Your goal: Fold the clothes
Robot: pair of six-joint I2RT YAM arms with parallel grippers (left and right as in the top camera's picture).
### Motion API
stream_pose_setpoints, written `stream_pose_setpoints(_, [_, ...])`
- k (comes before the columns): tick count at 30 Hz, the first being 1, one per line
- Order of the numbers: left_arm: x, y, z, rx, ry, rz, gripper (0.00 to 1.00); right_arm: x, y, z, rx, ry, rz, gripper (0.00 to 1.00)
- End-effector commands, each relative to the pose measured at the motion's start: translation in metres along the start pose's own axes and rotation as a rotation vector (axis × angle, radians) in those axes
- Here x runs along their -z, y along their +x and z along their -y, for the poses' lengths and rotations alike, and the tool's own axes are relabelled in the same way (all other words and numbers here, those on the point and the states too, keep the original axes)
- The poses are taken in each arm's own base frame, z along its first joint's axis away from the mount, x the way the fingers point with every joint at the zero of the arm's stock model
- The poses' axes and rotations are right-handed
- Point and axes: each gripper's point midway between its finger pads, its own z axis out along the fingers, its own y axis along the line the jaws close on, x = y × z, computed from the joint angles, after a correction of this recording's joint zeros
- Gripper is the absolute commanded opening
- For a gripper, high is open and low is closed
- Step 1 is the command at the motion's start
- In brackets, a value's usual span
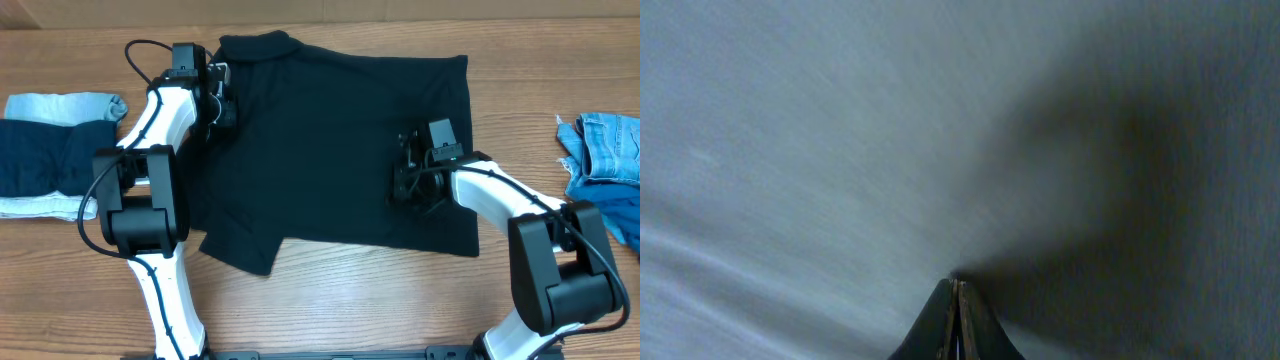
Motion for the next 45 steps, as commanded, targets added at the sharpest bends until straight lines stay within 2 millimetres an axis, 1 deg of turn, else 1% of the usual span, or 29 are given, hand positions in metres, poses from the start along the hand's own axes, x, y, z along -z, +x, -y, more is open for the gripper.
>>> stream_pose_setpoints(1, [-0.008, -0.006, -0.01, -0.01, -0.047, 0.022, 0.04, -0.007, 0.021, 0.033, -0.018, 0.158, -0.056, 0.04])
stream_pose_setpoints(2, [-0.007, -0.01, -0.015, -0.011, -0.077, 0.037, 0.04, -0.007, 0.028, 0.039, -0.025, 0.185, -0.071, 0.04])
stream_pose_setpoints(4, [-0.004, -0.018, -0.032, 0.002, -0.127, 0.071, 0.04, -0.008, 0.044, 0.058, -0.091, 0.273, -0.088, 0.04])
stream_pose_setpoints(5, [-0.003, -0.02, -0.037, 0.009, -0.13, 0.081, 0.04, -0.009, 0.048, 0.062, -0.101, 0.292, -0.093, 0.04])
stream_pose_setpoints(7, [0.0, -0.023, -0.048, 0.025, -0.148, 0.095, 0.04, -0.008, 0.052, 0.068, -0.101, 0.319, -0.099, 0.04])
stream_pose_setpoints(9, [0.004, -0.025, -0.066, 0.053, -0.175, 0.106, 0.04, -0.007, 0.054, 0.071, -0.101, 0.338, -0.105, 0.04])
stream_pose_setpoints(12, [0.006, -0.025, -0.078, 0.074, -0.187, 0.112, 0.05, -0.007, 0.054, 0.071, -0.101, 0.339, -0.105, 0.04])
stream_pose_setpoints(15, [0.01, -0.03, -0.073, 0.067, -0.157, 0.121, 0.04, -0.007, 0.053, 0.071, -0.1, 0.338, -0.102, 0.04])
stream_pose_setpoints(16, [0.02, -0.04, -0.071, 0.063, -0.157, 0.149, 0.04, -0.007, 0.053, 0.071, -0.1, 0.338, -0.102, 0.04])
stream_pose_setpoints(17, [0.036, -0.054, -0.068, 0.057, -0.157, 0.188, 0.08, -0.007, 0.053, 0.071, -0.1, 0.337, -0.101, 0.04])
stream_pose_setpoints(18, [0.049, -0.063, -0.063, 0.051, -0.143, 0.213, 0.09, -0.007, 0.053, 0.071, -0.1, 0.337, -0.1, 0.04])
stream_pose_setpoints(19, [0.062, -0.07, -0.047, 0.04, -0.068, 0.229, 0.09, -0.007, 0.053, 0.071, -0.1, 0.337, -0.101, 0.04])
stream_pose_setpoints(20, [0.072, -0.072, -0.024, 0.02, 0.025, 0.229, 0.09, -0.007, 0.054, 0.071, -0.1, 0.338, -0.104, 0.04])
stream_pose_setpoints(21, [0.072, -0.067, -0.011, 0.011, 0.069, 0.21, 0.09, -0.007, 0.054, 0.071, -0.1, 0.338, -0.105, 0.04])
stream_pose_setpoints(23, [0.063, -0.055, 0.001, -0.034, 0.082, 0.161, 0.09, -0.007, 0.054, 0.071, -0.1, 0.338, -0.106, 0.04])
stream_pose_setpoints(24, [0.047, -0.043, 0.006, -0.067, 0.078, 0.116, 0.07, -0.007, 0.054, 0.071, -0.1, 0.338, -0.106, 0.04])
stream_pose_setpoints(25, [0.035, -0.036, 0.004, -0.067, 0.061, 0.087, 0.05, -0.007, 0.054, 0.071, -0.101, 0.338, -0.106, 0.04])
stream_pose_setpoints(27, [0.005, -0.02, -0.003, -0.056, 0.043, 0.026, 0.04, -0.007, 0.054, 0.071, -0.1, 0.338, -0.106, 0.04])
stream_pose_setpoints(29, [-0.013, -0.008, -0.008, -0.047, 0.039, -0.016, 0.04, -0.007, 0.054, 0.071, -0.101, 0.338, -0.106, 0.04])
stream_pose_setpoints(31, [-0.024, -0.002, -0.018, -0.044, -0.007, -0.032, 0.04, -0.007, 0.054, 0.071, -0.101, 0.338, -0.106, 0.04])
stream_pose_setpoints(32, [-0.033, 0.0, -0.026, -0.042, -0.038, -0.034, 0.04, -0.007, 0.054, 0.071, -0.101, 0.338, -0.105, 0.04])
stream_pose_setpoints(33, [-0.037, 0.0, -0.032, -0.035, -0.056, -0.031, 0.04, -0.007, 0.054, 0.071, -0.101, 0.338, -0.105, 0.04])
stream_pose_setpoints(34, [-0.042, -0.002, -0.046, 0.005, -0.103, -0.017, 0.04, -0.007, 0.054, 0.071, -0.101, 0.338, -0.105, 0.04])
stream_pose_setpoints(35, [-0.045, -0.01, -0.061, 0.061, -0.141, 0.023, 0.04, -0.007, 0.054, 0.071, -0.1, 0.338, -0.105, 0.04])
stream_pose_setpoints(36, [-0.045, -0.017, -0.07, 0.114, -0.145, 0.061, 0.04, -0.007, 0.054, 0.071, -0.101, 0.338, -0.106, 0.04])
stream_pose_setpoints(38, [-0.041, -0.028, -0.081, 0.143, -0.151, 0.11, 0.04, -0.007, 0.054, 0.071, -0.101, 0.338, -0.106, 0.04])
stream_pose_setpoints(39, [-0.04, -0.029, -0.085, 0.149, -0.154, 0.114, 0.04, -0.007, 0.054, 0.071, -0.101, 0.338, -0.106, 0.04])
stream_pose_setpoints(43, [-0.036, -0.025, -0.084, 0.158, -0.131, 0.091, 0.05, -0.007, 0.054, 0.071, -0.101, 0.338, -0.106, 0.04])
stream_pose_setpoints(45, [-0.021, -0.027, -0.082, 0.162, -0.131, 0.089, 0.09, -0.007, 0.054, 0.071, -0.101, 0.338, -0.106, 0.04])
